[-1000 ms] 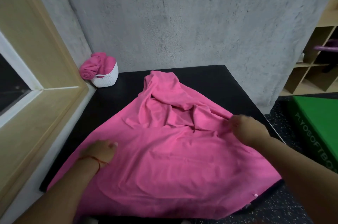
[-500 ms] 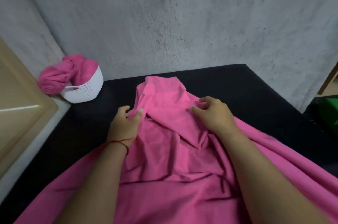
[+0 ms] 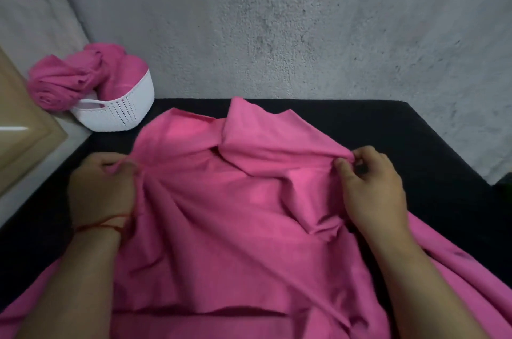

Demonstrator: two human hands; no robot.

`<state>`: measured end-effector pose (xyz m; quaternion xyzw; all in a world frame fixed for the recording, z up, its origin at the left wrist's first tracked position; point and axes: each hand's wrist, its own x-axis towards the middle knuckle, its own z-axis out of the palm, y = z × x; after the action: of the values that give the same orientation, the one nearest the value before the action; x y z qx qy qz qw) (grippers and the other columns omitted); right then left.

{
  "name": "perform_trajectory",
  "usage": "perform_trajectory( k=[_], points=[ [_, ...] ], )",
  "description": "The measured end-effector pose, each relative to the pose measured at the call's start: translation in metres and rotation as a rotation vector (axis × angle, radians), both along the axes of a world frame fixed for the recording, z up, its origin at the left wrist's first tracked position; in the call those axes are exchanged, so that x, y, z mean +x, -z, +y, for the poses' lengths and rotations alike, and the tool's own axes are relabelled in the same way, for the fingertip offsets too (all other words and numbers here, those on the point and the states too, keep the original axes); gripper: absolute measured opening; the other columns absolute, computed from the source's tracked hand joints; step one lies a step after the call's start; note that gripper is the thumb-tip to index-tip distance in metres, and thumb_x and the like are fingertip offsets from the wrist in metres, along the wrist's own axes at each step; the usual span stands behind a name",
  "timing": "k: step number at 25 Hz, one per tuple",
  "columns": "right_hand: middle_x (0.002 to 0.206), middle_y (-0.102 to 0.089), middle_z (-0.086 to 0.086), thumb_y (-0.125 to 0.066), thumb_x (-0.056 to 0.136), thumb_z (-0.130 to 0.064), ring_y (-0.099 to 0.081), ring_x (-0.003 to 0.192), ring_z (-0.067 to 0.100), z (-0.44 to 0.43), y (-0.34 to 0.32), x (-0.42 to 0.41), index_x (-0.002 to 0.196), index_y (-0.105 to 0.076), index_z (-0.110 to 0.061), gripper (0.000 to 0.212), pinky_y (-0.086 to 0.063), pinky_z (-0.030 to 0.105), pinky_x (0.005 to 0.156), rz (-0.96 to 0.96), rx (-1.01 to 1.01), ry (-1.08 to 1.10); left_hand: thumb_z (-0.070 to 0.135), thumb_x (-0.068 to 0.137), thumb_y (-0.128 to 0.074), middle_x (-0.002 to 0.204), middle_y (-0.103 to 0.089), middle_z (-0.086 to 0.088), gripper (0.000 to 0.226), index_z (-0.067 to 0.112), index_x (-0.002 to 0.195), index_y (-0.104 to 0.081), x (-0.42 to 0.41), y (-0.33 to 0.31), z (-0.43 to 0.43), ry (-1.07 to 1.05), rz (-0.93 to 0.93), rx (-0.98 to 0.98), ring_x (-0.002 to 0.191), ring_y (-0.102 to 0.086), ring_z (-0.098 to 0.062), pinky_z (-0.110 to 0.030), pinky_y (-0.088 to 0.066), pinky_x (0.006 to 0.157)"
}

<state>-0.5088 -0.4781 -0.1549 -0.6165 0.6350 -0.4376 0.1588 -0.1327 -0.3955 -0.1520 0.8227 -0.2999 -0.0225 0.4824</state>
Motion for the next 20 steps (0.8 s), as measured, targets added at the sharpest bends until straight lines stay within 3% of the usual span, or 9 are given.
perform_trajectory(
  k=[3,6,9,11,13,15,17,18,20],
  points=[
    [0.1,-0.064,-0.007,-0.065,0.101,-0.029,-0.063,0.093,0.018,-0.001,0.0,0.008,0.103,-0.06,-0.027,0.005,-0.05,0.042,0.082,-0.059,-0.04,-0.078,0.02,0.083,-0.064,0.117,-0.068,-0.011,0.035,0.023,0.117,-0.064,0.017,0.001,0.006,-0.161,-0.15,0.024,0.109,-0.063,-0.038,-0.05,-0.052,0.095],
    [0.125,-0.07,-0.006,-0.059,0.101,-0.007,-0.067,0.116,0.015,0.013,0.002,0.028,0.124,-0.068,-0.025,0.031,-0.053,0.039,0.101,0.055,-0.225,-0.354,0.015,0.088,-0.064,0.12,-0.064,-0.012,0.035,0.018,0.122,-0.061,-0.023,-0.003,-0.006,0.124,-0.432,-0.146,0.111,-0.06,-0.032,-0.041,-0.046,0.1],
    [0.142,-0.066,-0.008,-0.052,0.095,-0.01,-0.063,0.127,0.021,0.032,0.009,0.054,0.136,-0.067,-0.027,0.047,-0.052,0.043,0.107,0.362,-0.245,-0.735,0.027,0.097,-0.069,0.124,-0.067,0.004,0.032,0.019,0.127,-0.061,-0.083,-0.013,-0.015,0.479,-0.123,-0.309,0.107,-0.065,-0.004,-0.026,-0.051,0.097],
    [0.141,-0.068,-0.006,-0.049,0.092,-0.018,-0.062,0.126,0.024,0.041,0.015,0.063,0.138,-0.068,-0.026,0.05,-0.05,0.046,0.107,0.517,-0.177,-0.906,0.041,0.093,-0.072,0.134,-0.061,0.011,0.05,0.024,0.137,-0.056,-0.104,-0.008,-0.018,0.546,-0.08,-0.287,0.118,-0.06,-0.001,-0.026,-0.048,0.103],
    [0.14,-0.069,-0.002,-0.049,0.088,-0.02,-0.06,0.131,0.025,0.046,0.017,0.065,0.139,-0.069,-0.02,0.054,-0.043,0.04,0.116,0.573,-0.13,-0.984,0.057,0.084,-0.072,0.142,-0.056,0.016,0.069,0.032,0.144,-0.05,-0.113,-0.002,-0.019,0.634,-0.022,-0.248,0.125,-0.057,0.001,-0.024,-0.044,0.106],
    [0.146,-0.065,0.0,-0.05,0.087,-0.016,-0.053,0.139,0.019,0.049,0.011,0.064,0.14,-0.069,-0.019,0.056,-0.033,0.03,0.122,0.509,-0.018,-1.062,0.067,0.076,-0.074,0.146,-0.053,0.021,0.084,0.037,0.149,-0.046,-0.122,0.002,-0.019,0.74,0.036,-0.128,0.128,-0.055,0.002,-0.023,-0.043,0.108],
    [0.148,-0.062,-0.007,-0.048,0.087,-0.012,-0.052,0.14,0.01,0.052,0.003,0.062,0.137,-0.071,-0.021,0.056,-0.036,0.029,0.122,0.366,0.146,-1.158,0.063,0.075,-0.081,0.145,-0.057,0.015,0.086,0.034,0.15,-0.05,-0.125,0.015,-0.022,0.755,-0.069,0.04,0.13,-0.055,-0.002,-0.028,-0.044,0.111],
    [0.141,-0.067,-0.012,-0.048,0.087,-0.01,-0.058,0.133,0.005,0.052,0.0,0.06,0.131,-0.075,-0.022,0.053,-0.042,0.029,0.118,0.284,0.208,-1.17,0.057,0.077,-0.083,0.142,-0.061,0.009,0.082,0.031,0.149,-0.053,-0.124,0.021,-0.023,0.728,-0.126,0.097,0.128,-0.057,-0.008,-0.031,-0.045,0.111],
    [0.106,-0.078,-0.019,-0.051,0.091,-0.006,-0.071,0.098,-0.001,0.048,-0.006,0.05,0.112,-0.082,-0.024,0.042,-0.056,0.027,0.096,0.09,0.244,-1.043,0.047,0.08,-0.085,0.127,-0.069,0.001,0.069,0.024,0.141,-0.063,-0.12,0.027,-0.025,0.666,-0.224,0.133,0.115,-0.063,-0.019,-0.032,-0.048,0.102]
  ],
)
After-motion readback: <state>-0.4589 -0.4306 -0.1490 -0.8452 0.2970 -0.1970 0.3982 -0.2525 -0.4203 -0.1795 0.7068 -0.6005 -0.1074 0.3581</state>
